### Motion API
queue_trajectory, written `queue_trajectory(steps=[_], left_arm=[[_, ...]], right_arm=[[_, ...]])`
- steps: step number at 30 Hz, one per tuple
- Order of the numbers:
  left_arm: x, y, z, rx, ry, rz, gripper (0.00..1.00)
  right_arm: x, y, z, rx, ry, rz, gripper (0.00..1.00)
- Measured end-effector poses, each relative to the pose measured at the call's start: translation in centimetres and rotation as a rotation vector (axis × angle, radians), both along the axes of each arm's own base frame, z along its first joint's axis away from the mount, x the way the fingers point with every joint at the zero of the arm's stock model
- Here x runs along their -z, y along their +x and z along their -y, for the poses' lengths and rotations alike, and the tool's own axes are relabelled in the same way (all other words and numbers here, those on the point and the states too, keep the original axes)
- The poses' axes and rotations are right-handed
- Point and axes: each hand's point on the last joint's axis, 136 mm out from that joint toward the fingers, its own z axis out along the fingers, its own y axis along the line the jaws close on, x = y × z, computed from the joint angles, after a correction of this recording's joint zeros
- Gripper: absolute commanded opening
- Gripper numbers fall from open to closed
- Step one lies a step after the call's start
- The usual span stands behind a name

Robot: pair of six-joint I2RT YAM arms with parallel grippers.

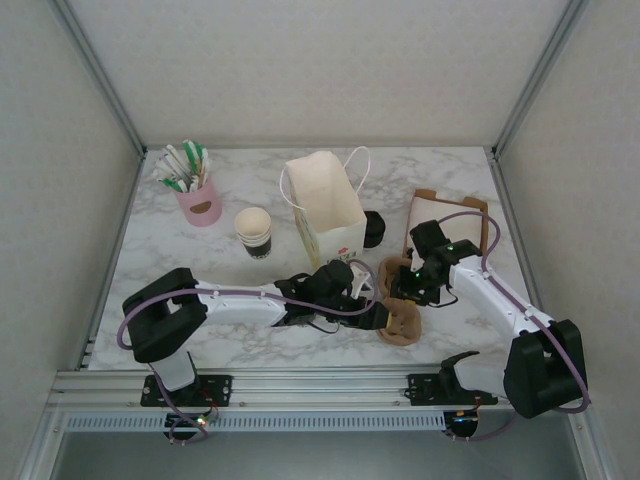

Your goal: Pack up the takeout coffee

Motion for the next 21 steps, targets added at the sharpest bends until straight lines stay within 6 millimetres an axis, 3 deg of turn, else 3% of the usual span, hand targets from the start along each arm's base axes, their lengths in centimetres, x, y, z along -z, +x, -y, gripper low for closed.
queue_trajectory(steps=[21], left_arm=[[0.78,0.53,-0.15,-0.016,0.021,-0.037,0.51]], right_arm=[[-0.01,0.18,0.0,0.002,0.001,0.007,0.29]])
